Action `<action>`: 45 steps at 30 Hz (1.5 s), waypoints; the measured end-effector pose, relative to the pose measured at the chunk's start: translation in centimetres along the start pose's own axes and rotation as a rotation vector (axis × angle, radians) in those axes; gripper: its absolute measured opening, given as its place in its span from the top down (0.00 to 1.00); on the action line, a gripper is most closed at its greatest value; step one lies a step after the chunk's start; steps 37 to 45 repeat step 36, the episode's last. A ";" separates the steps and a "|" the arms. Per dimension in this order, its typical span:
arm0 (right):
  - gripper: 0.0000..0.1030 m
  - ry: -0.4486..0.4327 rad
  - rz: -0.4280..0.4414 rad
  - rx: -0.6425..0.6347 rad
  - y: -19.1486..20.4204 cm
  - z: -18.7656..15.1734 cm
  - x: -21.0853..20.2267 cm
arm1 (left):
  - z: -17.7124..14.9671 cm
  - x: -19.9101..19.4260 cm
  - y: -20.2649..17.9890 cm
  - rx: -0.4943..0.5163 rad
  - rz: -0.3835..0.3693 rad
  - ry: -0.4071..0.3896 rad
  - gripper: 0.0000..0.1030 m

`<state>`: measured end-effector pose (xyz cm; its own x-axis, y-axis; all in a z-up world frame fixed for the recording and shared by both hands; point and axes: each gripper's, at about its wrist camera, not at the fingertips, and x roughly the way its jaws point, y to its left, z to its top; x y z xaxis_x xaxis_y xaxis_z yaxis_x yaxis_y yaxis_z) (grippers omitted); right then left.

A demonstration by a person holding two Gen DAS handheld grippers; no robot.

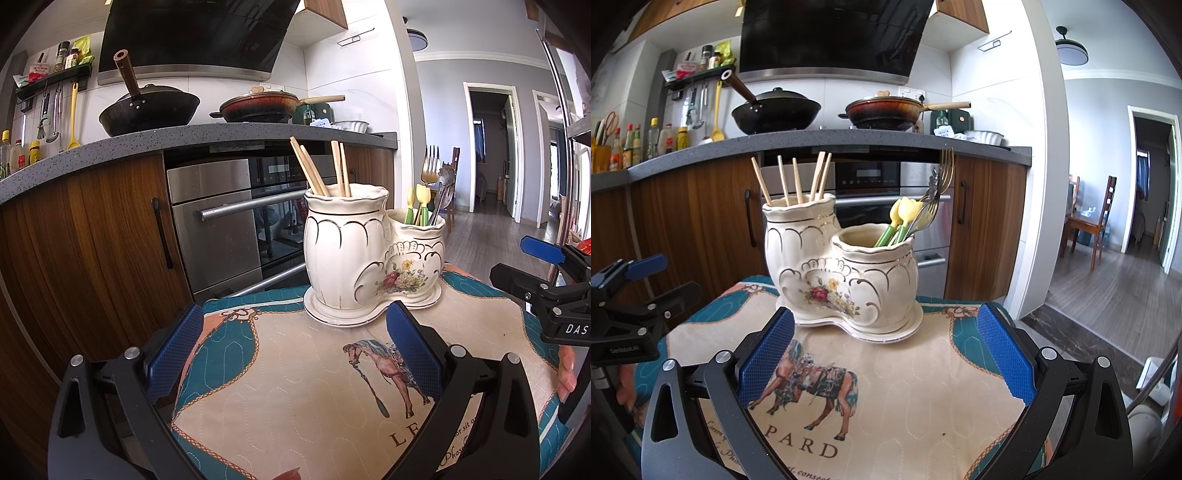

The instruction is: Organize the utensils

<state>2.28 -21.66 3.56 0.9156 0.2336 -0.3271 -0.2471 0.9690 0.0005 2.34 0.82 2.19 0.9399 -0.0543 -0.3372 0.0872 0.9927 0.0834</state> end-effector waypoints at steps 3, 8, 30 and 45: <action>0.05 0.000 0.000 0.000 0.0 0.0 0.0 | 0.0 0.0 0.0 0.000 0.000 0.001 0.05; 0.05 0.000 0.000 0.001 0.0 0.1 0.0 | 0.0 0.0 0.0 0.000 0.000 0.001 0.05; 0.05 0.004 0.001 0.003 0.0 0.1 0.1 | 0.0 0.1 0.0 0.001 -0.012 0.008 0.05; 0.05 0.005 0.001 0.003 0.0 0.1 0.1 | 0.0 0.3 0.2 -0.006 -0.010 0.015 0.05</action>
